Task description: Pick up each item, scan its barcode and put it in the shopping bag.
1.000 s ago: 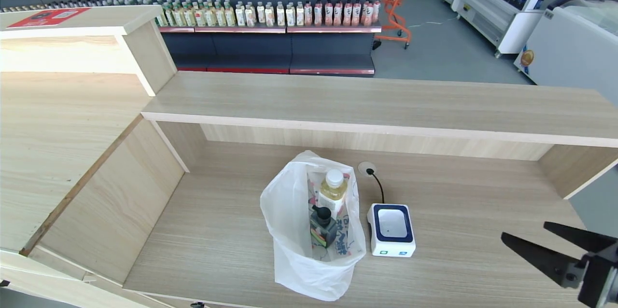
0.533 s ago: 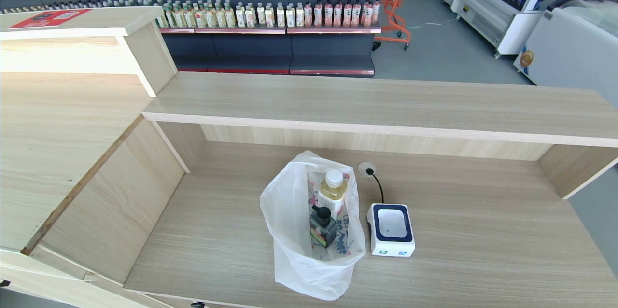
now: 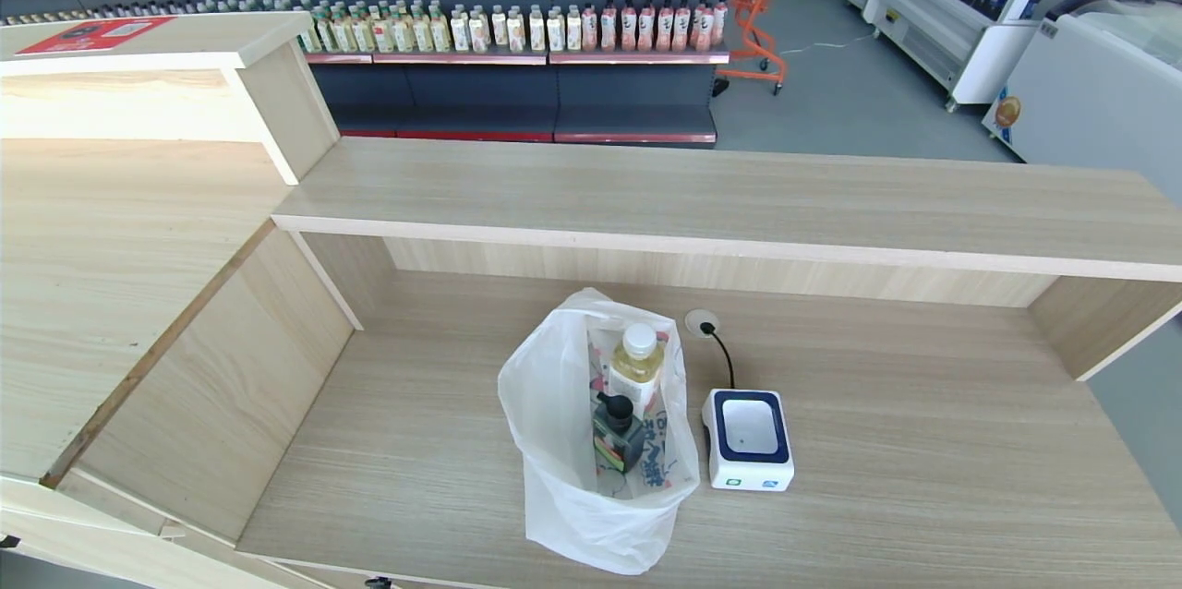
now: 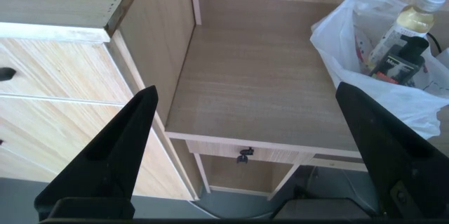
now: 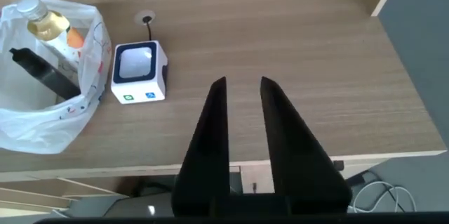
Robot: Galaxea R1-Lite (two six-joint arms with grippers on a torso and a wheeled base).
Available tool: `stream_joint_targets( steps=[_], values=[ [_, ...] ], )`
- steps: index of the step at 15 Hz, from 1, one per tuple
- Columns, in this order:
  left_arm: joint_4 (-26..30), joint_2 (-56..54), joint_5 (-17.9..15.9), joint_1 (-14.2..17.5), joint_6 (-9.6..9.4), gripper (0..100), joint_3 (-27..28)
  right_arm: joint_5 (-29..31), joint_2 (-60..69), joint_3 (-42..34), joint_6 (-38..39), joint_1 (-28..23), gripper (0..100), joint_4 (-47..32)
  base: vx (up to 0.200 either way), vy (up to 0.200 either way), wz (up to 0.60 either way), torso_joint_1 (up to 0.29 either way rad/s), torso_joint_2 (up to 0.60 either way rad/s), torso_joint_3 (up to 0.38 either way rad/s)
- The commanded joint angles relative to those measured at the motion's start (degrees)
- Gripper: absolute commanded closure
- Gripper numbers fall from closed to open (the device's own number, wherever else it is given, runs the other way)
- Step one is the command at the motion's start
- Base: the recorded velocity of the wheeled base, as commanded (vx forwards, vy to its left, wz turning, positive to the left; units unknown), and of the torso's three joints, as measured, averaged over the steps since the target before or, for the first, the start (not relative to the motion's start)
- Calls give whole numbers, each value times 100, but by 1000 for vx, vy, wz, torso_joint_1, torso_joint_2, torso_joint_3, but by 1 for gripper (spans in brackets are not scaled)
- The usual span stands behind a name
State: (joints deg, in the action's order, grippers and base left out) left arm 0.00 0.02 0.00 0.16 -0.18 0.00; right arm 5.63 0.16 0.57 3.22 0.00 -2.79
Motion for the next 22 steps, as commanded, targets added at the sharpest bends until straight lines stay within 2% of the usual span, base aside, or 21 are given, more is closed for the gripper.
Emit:
stream_joint_targets(
  steps=[1, 5, 8, 17, 22],
  values=[
    [0, -2, 0, 2, 1, 0, 0, -1, -16, 4, 3, 0, 100, -28, 0, 0, 0, 0, 0, 0],
    [0, -2, 0, 2, -26, 0, 0, -1, -16, -5, 3, 0, 100, -37, 0, 0, 0, 0, 0, 0],
    [0, -2, 0, 2, 36, 0, 0, -1, -16, -5, 3, 0, 100, -28, 0, 0, 0, 0, 0, 0],
    [0, -2, 0, 2, -8, 0, 0, -1, -16, -5, 3, 0, 100, -28, 0, -200, 0, 5, 0, 2],
    [0, -2, 0, 2, 18, 0, 0, -1, -16, -5, 3, 0, 100, -37, 0, 0, 0, 0, 0, 0]
  ],
)
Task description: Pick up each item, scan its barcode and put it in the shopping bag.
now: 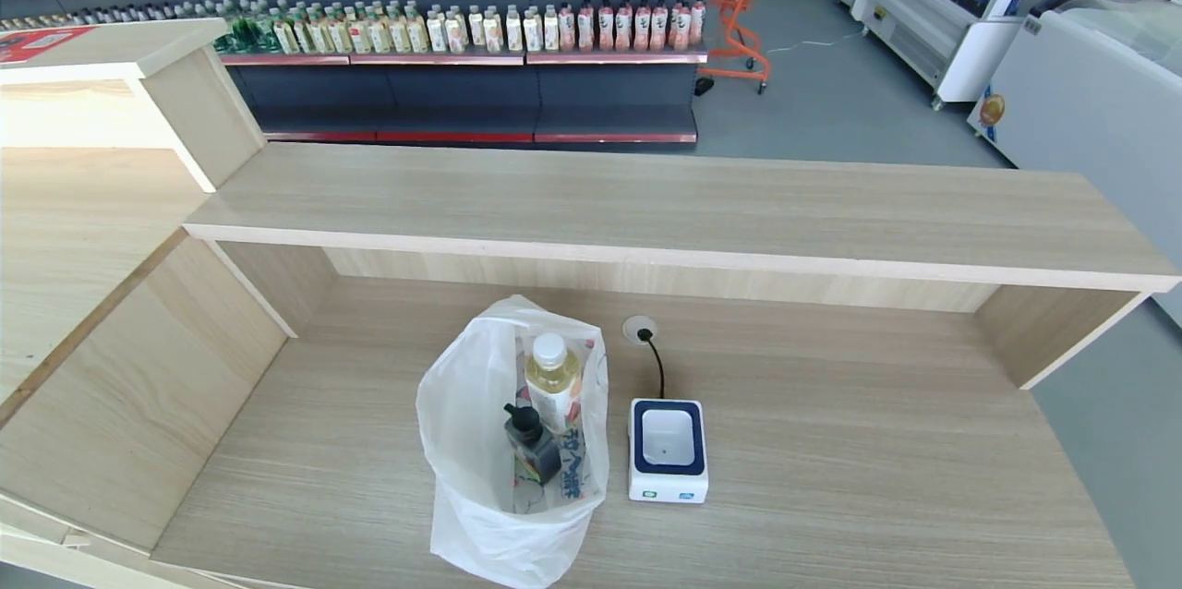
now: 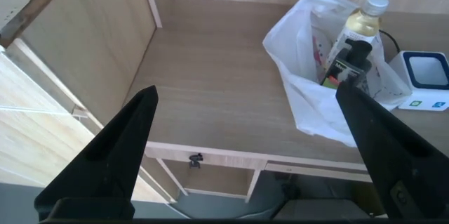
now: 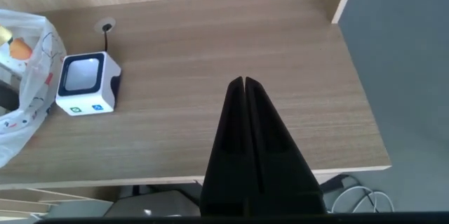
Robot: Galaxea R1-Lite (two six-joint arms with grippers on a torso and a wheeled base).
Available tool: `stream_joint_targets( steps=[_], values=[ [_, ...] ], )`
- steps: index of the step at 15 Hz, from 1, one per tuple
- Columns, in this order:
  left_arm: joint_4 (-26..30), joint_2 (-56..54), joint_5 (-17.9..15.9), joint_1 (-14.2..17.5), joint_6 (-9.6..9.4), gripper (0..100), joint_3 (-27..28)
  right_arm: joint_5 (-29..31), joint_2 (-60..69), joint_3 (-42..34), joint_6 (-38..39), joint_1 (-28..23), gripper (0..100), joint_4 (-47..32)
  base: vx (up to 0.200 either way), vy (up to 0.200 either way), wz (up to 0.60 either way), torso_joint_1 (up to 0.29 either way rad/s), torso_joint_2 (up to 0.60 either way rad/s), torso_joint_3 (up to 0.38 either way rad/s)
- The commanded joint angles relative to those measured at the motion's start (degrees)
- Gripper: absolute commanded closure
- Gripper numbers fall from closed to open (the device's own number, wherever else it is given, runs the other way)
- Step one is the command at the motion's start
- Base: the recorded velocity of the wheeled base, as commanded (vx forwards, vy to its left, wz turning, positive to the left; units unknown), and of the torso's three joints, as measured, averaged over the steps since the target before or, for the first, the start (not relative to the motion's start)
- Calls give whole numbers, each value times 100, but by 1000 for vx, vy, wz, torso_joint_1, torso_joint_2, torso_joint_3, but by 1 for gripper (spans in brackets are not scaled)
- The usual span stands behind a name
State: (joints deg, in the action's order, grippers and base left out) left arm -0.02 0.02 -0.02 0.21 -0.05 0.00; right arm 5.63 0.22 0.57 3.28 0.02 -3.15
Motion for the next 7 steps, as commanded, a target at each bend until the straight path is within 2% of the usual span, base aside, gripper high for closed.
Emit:
stream_joint_targets(
  steps=[1, 7],
  values=[
    [2, -2, 2, -3, 5, 0, 0, -1, -22, -5, -3, -2, 100, 7, 0, 0, 0, 0, 0, 0],
    [2, -2, 2, -3, 5, 0, 0, -1, -22, -5, -12, -2, 100, -2, 0, 0, 0, 0, 0, 0]
  ],
)
